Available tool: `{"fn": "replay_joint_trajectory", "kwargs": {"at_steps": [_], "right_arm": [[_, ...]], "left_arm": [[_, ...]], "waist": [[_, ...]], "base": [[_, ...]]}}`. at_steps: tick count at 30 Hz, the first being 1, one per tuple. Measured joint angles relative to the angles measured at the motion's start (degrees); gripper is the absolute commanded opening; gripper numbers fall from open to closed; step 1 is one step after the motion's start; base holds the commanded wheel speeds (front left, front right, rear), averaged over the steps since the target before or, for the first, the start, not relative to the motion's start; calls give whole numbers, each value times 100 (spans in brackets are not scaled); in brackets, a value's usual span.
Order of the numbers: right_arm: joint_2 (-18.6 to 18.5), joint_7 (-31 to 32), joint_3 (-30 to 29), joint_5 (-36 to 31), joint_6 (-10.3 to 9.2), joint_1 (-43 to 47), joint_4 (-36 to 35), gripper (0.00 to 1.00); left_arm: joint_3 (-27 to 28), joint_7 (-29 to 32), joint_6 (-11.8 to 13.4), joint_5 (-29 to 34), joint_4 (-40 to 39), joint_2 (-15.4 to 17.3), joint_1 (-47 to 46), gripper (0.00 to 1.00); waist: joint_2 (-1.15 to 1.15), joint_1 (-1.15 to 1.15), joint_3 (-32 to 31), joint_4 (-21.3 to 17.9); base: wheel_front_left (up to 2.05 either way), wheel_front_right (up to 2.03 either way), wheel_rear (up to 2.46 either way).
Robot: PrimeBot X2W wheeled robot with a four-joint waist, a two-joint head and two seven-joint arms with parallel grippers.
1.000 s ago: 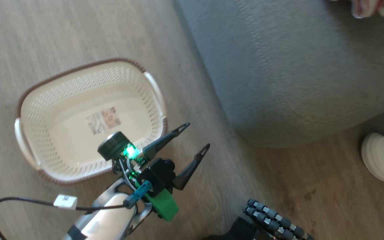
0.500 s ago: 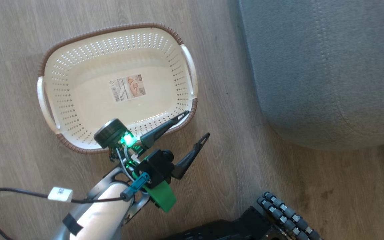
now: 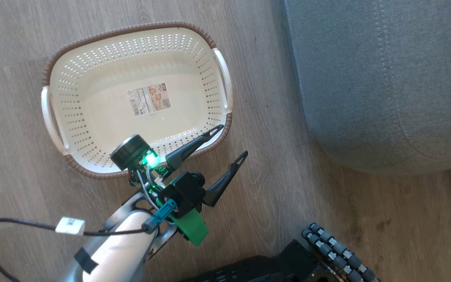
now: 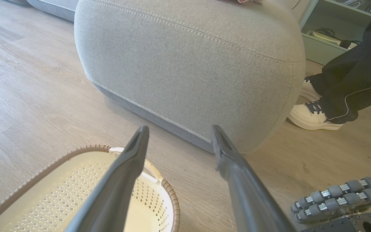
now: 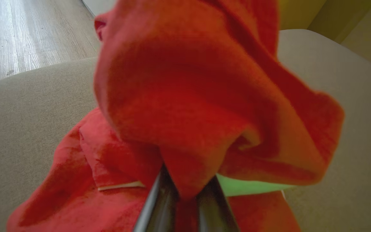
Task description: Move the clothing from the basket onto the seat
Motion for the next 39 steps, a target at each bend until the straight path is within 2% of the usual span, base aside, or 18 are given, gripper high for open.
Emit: {"fn": "replay_joint_trajectory", "kwargs": {"at_steps": [5, 6, 7, 8, 15, 25, 35, 39], "right_arm": [[141, 7, -99, -170, 0, 77, 4, 0], [153, -2, -123, -201, 0, 94, 18, 14], [145, -32, -141, -252, 0, 95, 32, 50], [124, -83, -158, -316, 0, 93, 33, 100], [109, -264, -179, -705, 0, 92, 44, 100], [21, -313, -199, -1213, 0, 311, 58, 100], [3, -364, 303, -1381, 0, 447, 56, 100], [-11, -413, 654, -1202, 0, 467, -226, 100]], "left_arm": [[-2, 0, 0, 0, 0, 4, 0, 100], [-3, 0, 0, 0, -1, 4, -1, 100], [-5, 0, 0, 0, -1, 4, -1, 100], [-7, 0, 0, 0, -5, 4, -1, 100], [-33, 0, 0, -1, 3, -42, -2, 100], [-104, 0, 0, -108, 125, -379, 21, 100], [-140, 0, 14, -200, 294, -742, 482, 100], [-79, 0, 40, -242, 305, -857, 603, 100]], "waist": [[0, 0, -13, -59], [0, 0, -18, -67], [0, 0, -22, -72], [0, 0, -26, -75], [0, 0, -228, -72], [0, 0, -858, 0], [0, -1, -1813, 67], [1, -1, -2227, 108]], "base": [[0, 0, 0], [0, 0, 0], [0, 0, 0], [0, 0, 0], [0, 0, 0], [0, 0, 0], [0, 0, 0], [0, 0, 0]]}}
